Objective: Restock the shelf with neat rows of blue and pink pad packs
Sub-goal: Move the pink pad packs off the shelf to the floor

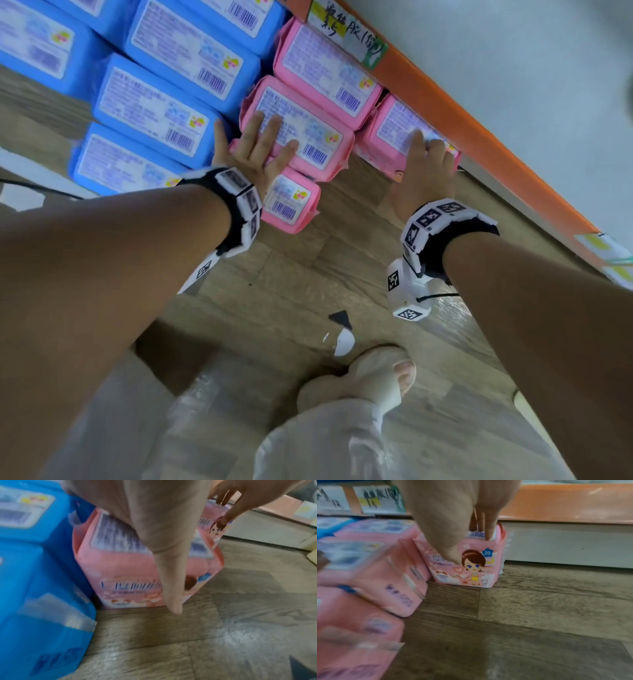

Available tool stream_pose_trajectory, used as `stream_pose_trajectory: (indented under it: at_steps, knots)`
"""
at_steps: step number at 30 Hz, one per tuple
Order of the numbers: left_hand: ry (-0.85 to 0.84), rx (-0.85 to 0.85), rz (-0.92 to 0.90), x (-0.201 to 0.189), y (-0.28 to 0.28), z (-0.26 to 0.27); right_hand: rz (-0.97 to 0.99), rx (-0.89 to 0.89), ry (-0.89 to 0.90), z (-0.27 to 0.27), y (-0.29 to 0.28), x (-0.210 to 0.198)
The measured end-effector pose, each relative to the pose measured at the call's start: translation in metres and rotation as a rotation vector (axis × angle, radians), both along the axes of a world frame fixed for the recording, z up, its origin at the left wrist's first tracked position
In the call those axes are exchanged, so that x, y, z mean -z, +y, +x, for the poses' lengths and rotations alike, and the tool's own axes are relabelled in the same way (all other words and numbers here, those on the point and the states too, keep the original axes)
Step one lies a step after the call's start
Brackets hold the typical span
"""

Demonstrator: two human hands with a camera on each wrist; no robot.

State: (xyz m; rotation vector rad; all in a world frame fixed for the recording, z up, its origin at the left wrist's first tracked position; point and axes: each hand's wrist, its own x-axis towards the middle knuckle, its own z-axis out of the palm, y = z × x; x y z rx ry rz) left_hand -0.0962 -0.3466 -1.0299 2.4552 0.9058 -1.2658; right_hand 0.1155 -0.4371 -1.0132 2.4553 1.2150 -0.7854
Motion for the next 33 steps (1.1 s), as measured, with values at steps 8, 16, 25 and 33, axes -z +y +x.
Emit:
stream_pose_trajectory:
  at_steps: [8, 16, 25, 33]
  knots:
    - [-0.161, -0.204, -0.128, -0.109, 0.001, 0.009, 0.054, 0.461, 0.469, -0.054, -0.011, -0.121]
    - [-0.160, -0.700, -0.422, -0.295, -0.026, -0.071, 0.029, 0.643, 0.593, -0.138, -0.037, -0.341]
    - [-0.361, -0.678, -0.359, -0.559, 0.037, -0.132, 0.220, 0.686, 0.574, -0.155, 0.006, -0.585]
    - [-0.908, -0.341, -0.088, -0.756, 0.138, -0.059, 0.876, 0.537, 0.516, -0.098, 0.077, -0.754]
